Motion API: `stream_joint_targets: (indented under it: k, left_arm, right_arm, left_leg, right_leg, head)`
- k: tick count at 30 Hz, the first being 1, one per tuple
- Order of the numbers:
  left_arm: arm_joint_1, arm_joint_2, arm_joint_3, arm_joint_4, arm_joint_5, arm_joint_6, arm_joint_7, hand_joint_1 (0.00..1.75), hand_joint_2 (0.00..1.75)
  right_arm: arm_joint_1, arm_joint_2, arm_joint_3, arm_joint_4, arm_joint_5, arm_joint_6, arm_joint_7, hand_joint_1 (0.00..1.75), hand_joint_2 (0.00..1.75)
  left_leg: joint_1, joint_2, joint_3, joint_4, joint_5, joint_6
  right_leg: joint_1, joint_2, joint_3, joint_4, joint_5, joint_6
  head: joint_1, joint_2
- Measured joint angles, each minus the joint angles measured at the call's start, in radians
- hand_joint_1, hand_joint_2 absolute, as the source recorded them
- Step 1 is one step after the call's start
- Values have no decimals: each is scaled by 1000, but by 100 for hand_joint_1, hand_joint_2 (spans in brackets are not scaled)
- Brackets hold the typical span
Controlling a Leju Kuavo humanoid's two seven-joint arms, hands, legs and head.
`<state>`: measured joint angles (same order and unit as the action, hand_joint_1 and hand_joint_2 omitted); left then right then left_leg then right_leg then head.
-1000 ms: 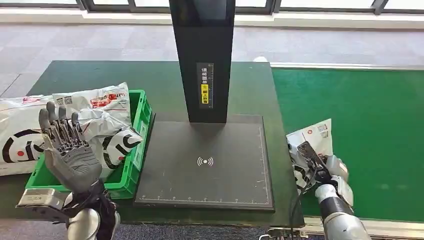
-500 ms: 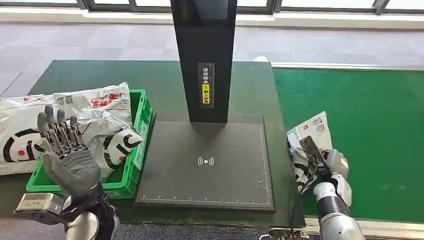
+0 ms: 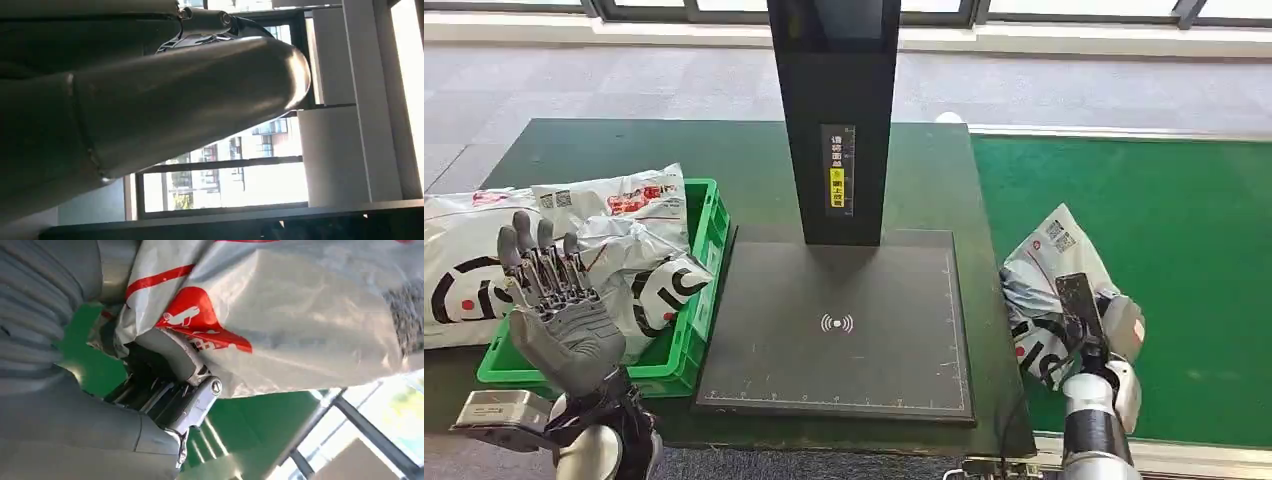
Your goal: Moved the parcel from conveyor to table for the left to box.
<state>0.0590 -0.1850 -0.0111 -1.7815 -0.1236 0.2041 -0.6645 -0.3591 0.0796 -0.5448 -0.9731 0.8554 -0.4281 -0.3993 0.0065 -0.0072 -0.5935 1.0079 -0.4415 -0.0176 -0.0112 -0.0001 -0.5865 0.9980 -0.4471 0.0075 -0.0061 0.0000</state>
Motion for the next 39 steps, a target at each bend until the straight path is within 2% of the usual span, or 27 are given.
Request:
stream_joint_targets:
  k: [3, 6, 9, 12, 15, 21, 25, 37, 39]
  left_arm:
    - [-3, 0, 0, 0, 0, -15, 0, 0, 0]
    - [-12, -3, 2, 1, 0, -33, 2, 0, 0]
    - [-21, -3, 10, 8, 10, -47, 2, 0, 0]
    - [-31, -3, 15, 18, 20, -53, -1, 0, 0]
    - [-34, -3, 18, 24, 21, -65, -1, 0, 0]
    - [-42, -8, 19, 32, 34, -94, 2, 0, 0]
    - [-67, -15, 20, 44, 34, -103, 8, 0, 0]
    - [-83, -23, 20, 63, 34, -104, 11, 0, 0]
    - [-87, -23, 20, 67, 34, -108, 13, 0, 0]
  right_arm:
    - [77, 37, 29, -163, -62, 22, -43, 175, 175]
    - [188, 82, 94, -373, -198, 17, -178, 175, 175]
    - [302, 120, 190, -592, -289, -27, -267, 175, 175]
    - [374, 130, 295, -739, -337, -55, -297, 175, 175]
    - [399, 126, 398, -833, -389, -90, -301, 175, 175]
    - [400, 95, 579, -915, -455, -84, -301, 175, 175]
    - [386, 92, 642, -920, -447, -49, -301, 175, 175]
    - [371, 92, 677, -920, -446, -39, -299, 175, 175]
    - [364, 92, 677, -916, -461, 4, -295, 175, 175]
  left_leg:
    - [0, 0, 0, 0, 0, 0]
    - [0, -1, -1, 0, 0, 0]
    - [0, 0, 0, 0, -2, -2]
    - [0, 1, 0, -1, -2, -2]
    - [0, 1, 0, -1, -2, -2]
    - [0, 2, 1, 0, -1, -1]
    - [0, 2, 1, 0, -1, -1]
    - [0, 2, 1, 0, -1, -2]
    - [0, 2, 1, 0, -1, -2]
  right_leg:
    - [0, 0, 0, 0, 0, 0]
    - [0, -1, 0, 0, -1, -1]
    - [0, -1, -1, 1, -3, -1]
    - [0, 0, -1, 1, -3, -1]
    - [0, 1, -1, 1, -3, -1]
    - [0, 1, 0, 0, -2, -1]
    - [0, 1, 0, 1, -2, -2]
    - [0, 1, 0, 1, -2, -2]
    - [0, 1, 0, 1, -2, -2]
  head:
    - [0, 0]
    - [0, 0]
    - [0, 0]
    - [0, 0]
    - [0, 0]
    - [0, 0]
    - [0, 0]
    - [0, 0]
    - [0, 0]
